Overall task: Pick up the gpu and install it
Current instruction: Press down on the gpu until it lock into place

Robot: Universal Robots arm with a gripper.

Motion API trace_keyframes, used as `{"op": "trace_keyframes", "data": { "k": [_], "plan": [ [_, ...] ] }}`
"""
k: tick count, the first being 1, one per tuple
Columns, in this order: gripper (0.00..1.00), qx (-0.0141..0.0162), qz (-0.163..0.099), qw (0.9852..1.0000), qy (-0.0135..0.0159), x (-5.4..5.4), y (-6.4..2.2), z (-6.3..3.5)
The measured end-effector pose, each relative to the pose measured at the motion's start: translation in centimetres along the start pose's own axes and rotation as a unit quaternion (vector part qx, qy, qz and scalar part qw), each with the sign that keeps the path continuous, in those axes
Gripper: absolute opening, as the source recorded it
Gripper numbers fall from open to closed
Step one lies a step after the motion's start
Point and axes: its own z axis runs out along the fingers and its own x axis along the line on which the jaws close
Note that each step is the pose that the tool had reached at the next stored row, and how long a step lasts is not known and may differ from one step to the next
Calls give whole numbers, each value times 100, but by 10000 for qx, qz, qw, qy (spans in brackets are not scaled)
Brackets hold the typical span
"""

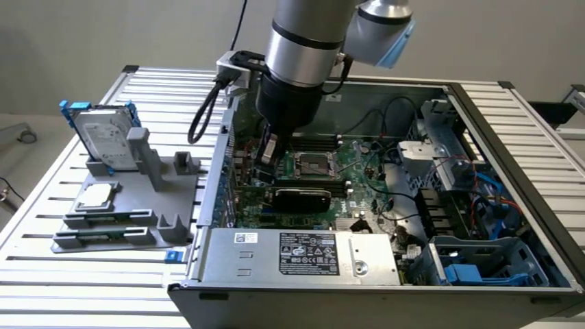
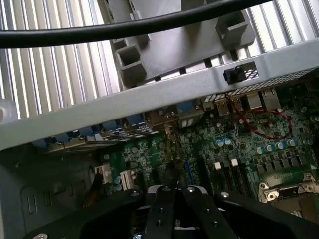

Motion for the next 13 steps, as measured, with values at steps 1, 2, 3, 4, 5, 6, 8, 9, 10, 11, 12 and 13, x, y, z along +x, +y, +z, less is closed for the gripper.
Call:
{"op": "trace_keyframes", "data": {
  "k": [1, 2, 3, 4, 5, 6, 8, 9, 10, 11, 12, 13],
  "plan": [
    [11, 87, -8, 10000, -20, 0, 0, -1],
    [11, 176, -16, 9998, -42, 0, -1, 0],
    [11, 264, -25, 9996, -62, 0, -1, 0],
    [11, 353, -34, 9993, -82, 0, -2, -1],
    [11, 388, -45, 9992, -91, 0, -2, 0],
    [11, 389, -45, 9992, -92, 2, -3, -1],
    [11, 388, -44, 9992, -91, 2, -2, -1],
    [11, 388, -44, 9992, -91, 2, -2, -1],
    [11, 388, -44, 9992, -91, 2, -2, -1],
    [11, 388, -44, 9992, -91, 1, -2, -1],
    [11, 388, -44, 9992, -91, 2, -2, -1],
    [11, 388, -44, 9992, -91, 2, -2, -2]
  ]
}}
